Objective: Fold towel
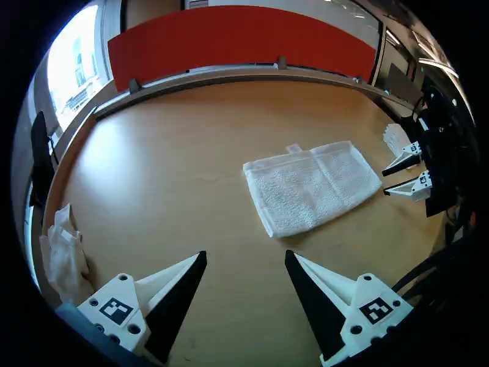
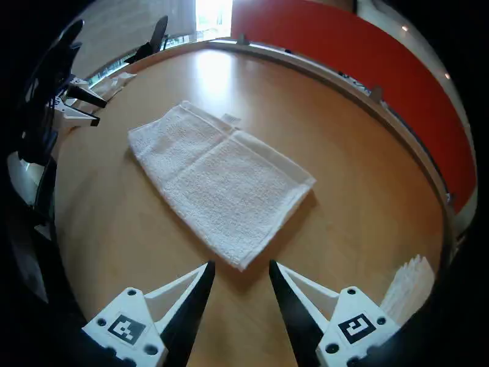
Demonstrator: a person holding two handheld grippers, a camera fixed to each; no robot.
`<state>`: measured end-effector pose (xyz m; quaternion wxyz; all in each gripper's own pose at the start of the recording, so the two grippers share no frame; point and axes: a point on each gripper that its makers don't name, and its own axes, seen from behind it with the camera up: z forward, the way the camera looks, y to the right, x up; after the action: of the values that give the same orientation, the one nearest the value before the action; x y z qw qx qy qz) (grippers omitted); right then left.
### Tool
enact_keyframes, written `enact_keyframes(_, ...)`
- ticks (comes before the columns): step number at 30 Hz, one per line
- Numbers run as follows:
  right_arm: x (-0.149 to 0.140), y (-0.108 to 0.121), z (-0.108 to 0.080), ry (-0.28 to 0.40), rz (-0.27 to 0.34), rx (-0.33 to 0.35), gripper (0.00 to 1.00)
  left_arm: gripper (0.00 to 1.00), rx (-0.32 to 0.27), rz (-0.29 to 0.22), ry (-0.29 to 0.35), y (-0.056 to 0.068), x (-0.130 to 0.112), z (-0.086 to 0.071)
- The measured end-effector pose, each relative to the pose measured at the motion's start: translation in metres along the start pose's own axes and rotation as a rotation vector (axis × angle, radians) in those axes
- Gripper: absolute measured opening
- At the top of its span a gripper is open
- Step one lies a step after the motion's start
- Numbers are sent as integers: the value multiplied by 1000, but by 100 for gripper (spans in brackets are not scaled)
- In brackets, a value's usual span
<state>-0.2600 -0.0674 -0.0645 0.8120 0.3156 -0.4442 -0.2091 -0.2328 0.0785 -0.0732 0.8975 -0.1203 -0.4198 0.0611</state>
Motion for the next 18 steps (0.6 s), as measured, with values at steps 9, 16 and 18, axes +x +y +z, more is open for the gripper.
enact_keyframes(9,-6,-1,6,-32,-3,23,41,95,10,-16,-3,-5,-7,-4)
enact_keyframes(16,-9,-2,11,-52,-24,37,31,95,13,-23,-4,-8,-9,-6)
enact_keyframes(18,-9,-2,12,-53,-27,41,26,95,14,-24,-5,-9,-10,-6)
